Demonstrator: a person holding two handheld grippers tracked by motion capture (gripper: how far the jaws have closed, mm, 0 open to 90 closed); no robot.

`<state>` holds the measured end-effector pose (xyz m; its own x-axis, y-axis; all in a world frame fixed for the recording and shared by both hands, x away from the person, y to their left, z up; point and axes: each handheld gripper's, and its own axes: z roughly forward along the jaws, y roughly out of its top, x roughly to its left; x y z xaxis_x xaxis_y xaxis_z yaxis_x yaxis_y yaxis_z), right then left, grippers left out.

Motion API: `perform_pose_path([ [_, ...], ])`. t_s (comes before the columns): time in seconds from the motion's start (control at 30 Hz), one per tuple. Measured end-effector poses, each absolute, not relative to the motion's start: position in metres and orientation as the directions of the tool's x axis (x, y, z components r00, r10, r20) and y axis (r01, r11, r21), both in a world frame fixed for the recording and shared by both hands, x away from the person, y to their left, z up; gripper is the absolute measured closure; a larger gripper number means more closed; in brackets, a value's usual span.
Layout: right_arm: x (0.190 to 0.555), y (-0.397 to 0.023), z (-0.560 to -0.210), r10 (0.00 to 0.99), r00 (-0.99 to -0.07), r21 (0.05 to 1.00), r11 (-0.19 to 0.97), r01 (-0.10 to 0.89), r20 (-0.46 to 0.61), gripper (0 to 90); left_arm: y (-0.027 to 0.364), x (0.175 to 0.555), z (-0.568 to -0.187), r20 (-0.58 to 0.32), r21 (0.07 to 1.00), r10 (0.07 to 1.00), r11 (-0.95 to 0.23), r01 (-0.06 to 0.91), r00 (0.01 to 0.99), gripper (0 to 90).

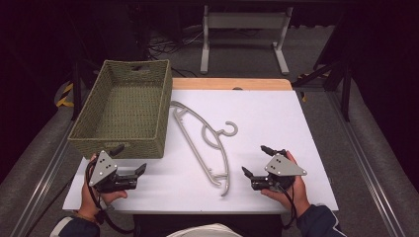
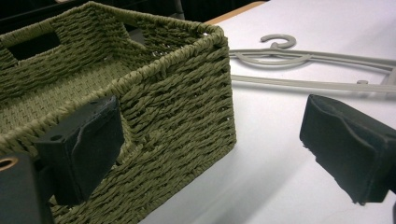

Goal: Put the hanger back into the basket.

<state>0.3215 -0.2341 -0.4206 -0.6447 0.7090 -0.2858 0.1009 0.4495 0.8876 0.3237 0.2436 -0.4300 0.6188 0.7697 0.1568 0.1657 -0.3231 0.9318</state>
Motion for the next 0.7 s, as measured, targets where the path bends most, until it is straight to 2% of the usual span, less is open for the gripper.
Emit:
perform_pose_path([
  [0.17,0.324,-0.234,-0.422,0.713,-0.646,0.885,0.449,0.121,-0.274,15.6,0.243,0.324,-0.431,0.160,0.924,0.766,-0.338,0.179,0.622,5.0],
  [0.37,0.328,-0.232,-0.422,0.708,-0.658,0.884,0.447,0.135,-0.257,16.2,0.244,0.326,-0.434,0.136,0.924,0.754,-0.331,0.192,0.642,3.9],
  [0.7,0.349,-0.215,-0.417,0.676,-0.713,0.853,0.472,0.224,-0.187,20.2,0.244,0.326,-0.435,0.135,0.926,0.736,-0.331,0.180,0.663,2.5],
])
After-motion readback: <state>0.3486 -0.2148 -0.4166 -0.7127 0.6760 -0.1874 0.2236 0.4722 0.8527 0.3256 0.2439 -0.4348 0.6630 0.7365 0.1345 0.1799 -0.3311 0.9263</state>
